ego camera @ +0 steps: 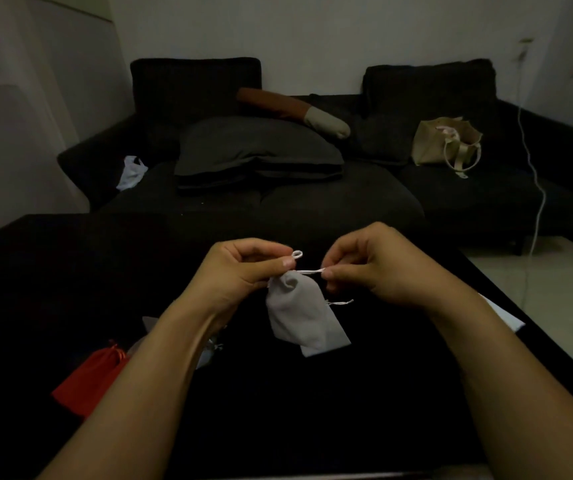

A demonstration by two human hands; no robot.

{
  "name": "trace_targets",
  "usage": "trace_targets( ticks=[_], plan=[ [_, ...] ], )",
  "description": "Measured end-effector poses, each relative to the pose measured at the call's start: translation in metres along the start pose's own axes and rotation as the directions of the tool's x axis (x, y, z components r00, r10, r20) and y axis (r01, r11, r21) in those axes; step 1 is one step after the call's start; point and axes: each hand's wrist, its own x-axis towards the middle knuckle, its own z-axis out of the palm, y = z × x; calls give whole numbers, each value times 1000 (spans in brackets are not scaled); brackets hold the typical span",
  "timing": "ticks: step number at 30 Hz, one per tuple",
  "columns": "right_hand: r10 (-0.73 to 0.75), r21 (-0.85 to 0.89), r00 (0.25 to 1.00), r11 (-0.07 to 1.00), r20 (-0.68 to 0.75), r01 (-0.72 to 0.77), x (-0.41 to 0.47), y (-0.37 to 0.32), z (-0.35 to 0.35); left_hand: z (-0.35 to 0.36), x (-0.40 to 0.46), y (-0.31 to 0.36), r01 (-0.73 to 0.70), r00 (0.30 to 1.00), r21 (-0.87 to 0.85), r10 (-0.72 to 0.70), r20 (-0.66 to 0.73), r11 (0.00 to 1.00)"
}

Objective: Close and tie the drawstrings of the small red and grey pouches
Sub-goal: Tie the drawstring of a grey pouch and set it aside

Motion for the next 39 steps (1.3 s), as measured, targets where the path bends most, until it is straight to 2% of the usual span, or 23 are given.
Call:
trace_targets(
  ticks=[5, 7, 9, 10, 12, 15, 18, 21, 23, 27, 33, 37, 39],
  plan=[
    [-265, -190, 963, 949, -57, 250, 3, -14, 15, 2, 4, -6, -172, 984, 251, 178, -2, 952],
    [-337, -330, 940, 894, -50, 303, 7, -16, 19, 3, 3, -6, -209, 978, 345, 190, 88, 915],
    [-344, -403, 936, 868, -69, 289, 9, -16, 19, 4, 0, -4, -217, 967, 385, 143, 211, 897],
    [-343, -366, 934, 886, -102, 285, 9, -14, 18, 5, -2, -3, -211, 961, 385, 118, 251, 898],
    [-284, -180, 947, 950, -150, 257, 7, -10, 13, 5, -4, 1, -203, 956, 351, 108, 272, 914],
    [-135, 129, 986, 981, -95, 146, 1, -6, 8, 6, -7, 5, -202, 962, 235, 148, 228, 951],
    [-23, 410, 989, 909, -144, 81, 4, -4, 16, 8, -5, 3, -247, 962, 130, 226, 155, 960],
    [115, 560, 979, 829, -171, 1, 8, -3, 25, 10, -4, 0, -310, 950, 182, 295, 104, 933],
    [188, 597, 972, 800, -139, -69, 10, -2, 26, 12, -4, -1, -334, 943, 258, 320, 96, 906],
    [193, 553, 977, 826, -91, -111, 12, 1, 26, 16, -4, -1, -313, 947, 312, 319, 33, 897],
    [171, 539, 981, 836, -89, -97, 9, 0, 26, 17, -2, -5, -288, 931, 417, 354, -87, 862],
    [177, 558, 973, 827, -150, -65, 11, 1, 33, 22, -3, -6, -317, 906, 414, 402, -136, 854],
    [179, 563, 968, 825, -177, -49, 12, 2, 35, 23, -3, -6, -290, 907, 388, 380, -180, 875]
  ],
)
